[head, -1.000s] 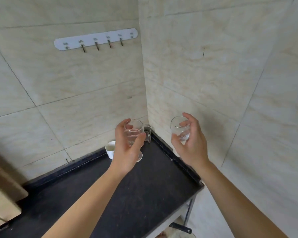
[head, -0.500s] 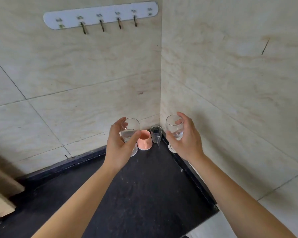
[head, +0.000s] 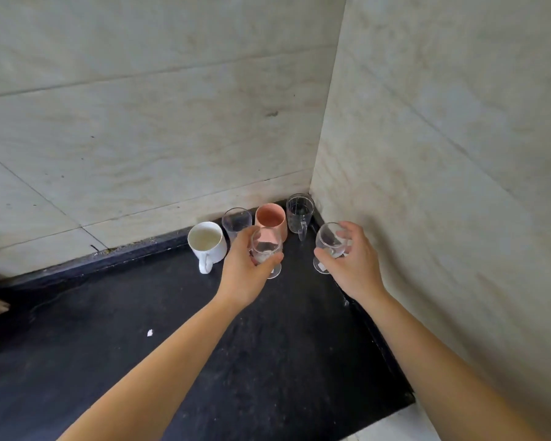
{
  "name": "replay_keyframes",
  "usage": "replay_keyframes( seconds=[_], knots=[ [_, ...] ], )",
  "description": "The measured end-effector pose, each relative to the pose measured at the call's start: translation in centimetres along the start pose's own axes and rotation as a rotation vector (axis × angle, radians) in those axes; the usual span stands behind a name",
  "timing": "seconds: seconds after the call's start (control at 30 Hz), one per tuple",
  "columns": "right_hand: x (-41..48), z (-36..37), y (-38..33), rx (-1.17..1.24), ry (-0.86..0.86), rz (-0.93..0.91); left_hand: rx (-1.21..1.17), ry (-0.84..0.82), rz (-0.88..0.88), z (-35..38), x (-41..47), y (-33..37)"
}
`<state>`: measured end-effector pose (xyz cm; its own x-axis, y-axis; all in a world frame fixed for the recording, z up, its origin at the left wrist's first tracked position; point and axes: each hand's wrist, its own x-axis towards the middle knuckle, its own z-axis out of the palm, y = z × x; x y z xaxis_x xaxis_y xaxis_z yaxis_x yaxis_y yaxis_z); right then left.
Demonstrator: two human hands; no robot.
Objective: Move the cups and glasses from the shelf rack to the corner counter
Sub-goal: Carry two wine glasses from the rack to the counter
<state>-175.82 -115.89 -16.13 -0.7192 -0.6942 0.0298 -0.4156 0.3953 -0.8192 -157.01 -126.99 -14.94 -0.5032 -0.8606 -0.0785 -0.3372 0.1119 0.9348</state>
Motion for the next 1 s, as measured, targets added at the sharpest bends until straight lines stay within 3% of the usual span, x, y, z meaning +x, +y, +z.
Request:
replay_keyframes(
  seconds=[0.33,1.0],
  knots=[
    [6.4,6.0,6.7,0.046,-0.132,0.033,0.142,-0.004,-0.13,6.6,6.4,-5.4],
    [7.8,6.9,9.2,0.027,-0.227,0.14,0.17,-0.06,-0.086,9.6,8.9,-8.1]
  ],
)
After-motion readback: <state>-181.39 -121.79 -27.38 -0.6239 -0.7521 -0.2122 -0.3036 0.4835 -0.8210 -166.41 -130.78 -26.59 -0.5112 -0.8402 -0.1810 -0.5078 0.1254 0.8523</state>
